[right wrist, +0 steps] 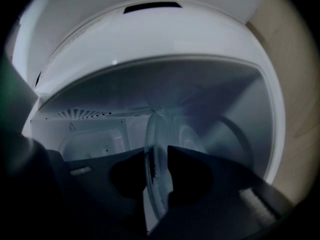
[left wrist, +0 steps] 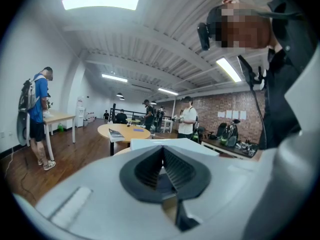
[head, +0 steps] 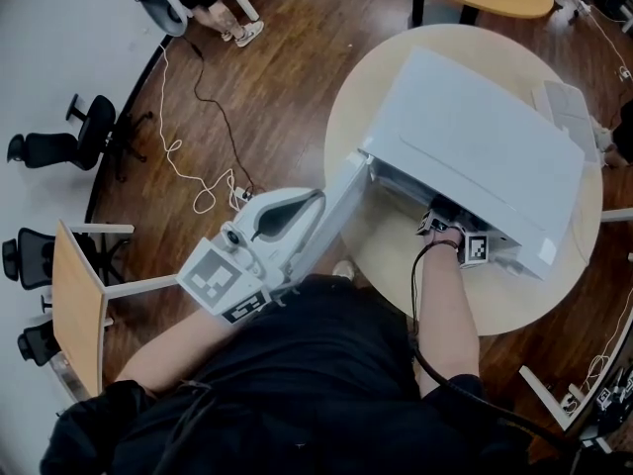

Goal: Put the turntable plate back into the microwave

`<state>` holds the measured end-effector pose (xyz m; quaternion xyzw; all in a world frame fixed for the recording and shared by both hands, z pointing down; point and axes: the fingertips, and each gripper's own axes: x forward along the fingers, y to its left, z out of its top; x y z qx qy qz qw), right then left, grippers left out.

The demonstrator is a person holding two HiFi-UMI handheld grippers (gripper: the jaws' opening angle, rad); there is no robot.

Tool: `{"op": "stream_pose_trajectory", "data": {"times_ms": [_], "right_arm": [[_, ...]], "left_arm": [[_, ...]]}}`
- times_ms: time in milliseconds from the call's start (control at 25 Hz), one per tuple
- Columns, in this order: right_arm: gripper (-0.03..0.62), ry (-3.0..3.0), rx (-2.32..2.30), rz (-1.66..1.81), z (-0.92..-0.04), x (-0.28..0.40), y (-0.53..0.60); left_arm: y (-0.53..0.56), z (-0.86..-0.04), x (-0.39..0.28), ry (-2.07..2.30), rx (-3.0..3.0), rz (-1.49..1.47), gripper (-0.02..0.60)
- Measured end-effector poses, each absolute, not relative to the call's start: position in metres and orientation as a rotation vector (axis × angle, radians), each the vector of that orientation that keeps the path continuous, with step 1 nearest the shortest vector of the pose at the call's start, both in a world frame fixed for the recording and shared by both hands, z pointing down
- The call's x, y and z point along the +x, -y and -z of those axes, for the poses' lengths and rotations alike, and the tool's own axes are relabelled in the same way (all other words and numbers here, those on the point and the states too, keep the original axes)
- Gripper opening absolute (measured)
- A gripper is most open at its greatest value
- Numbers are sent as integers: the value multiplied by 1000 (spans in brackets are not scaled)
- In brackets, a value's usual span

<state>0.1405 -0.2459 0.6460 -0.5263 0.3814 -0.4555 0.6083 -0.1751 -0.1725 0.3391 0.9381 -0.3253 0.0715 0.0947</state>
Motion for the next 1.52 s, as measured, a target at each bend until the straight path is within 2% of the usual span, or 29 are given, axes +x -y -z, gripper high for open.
{"op": "stream_pose_trajectory", "data": {"times_ms": [520, 720, 880, 1520], "right_arm": [[57, -901, -1315, 1050, -651, 119, 253], [113, -903, -1459, 1150, -652, 122, 254], [210, -956, -1531, 1222, -651, 115, 251], [218, -1143, -1665, 1405, -666, 101, 216]], "left_arm": [[172, -321, -203, 967, 2749, -157, 5], [173, -330, -197, 989, 2731, -100, 6], [170, -329, -188, 956, 2754, -76, 6], [155, -333, -183, 936, 2745, -5, 6]]}}
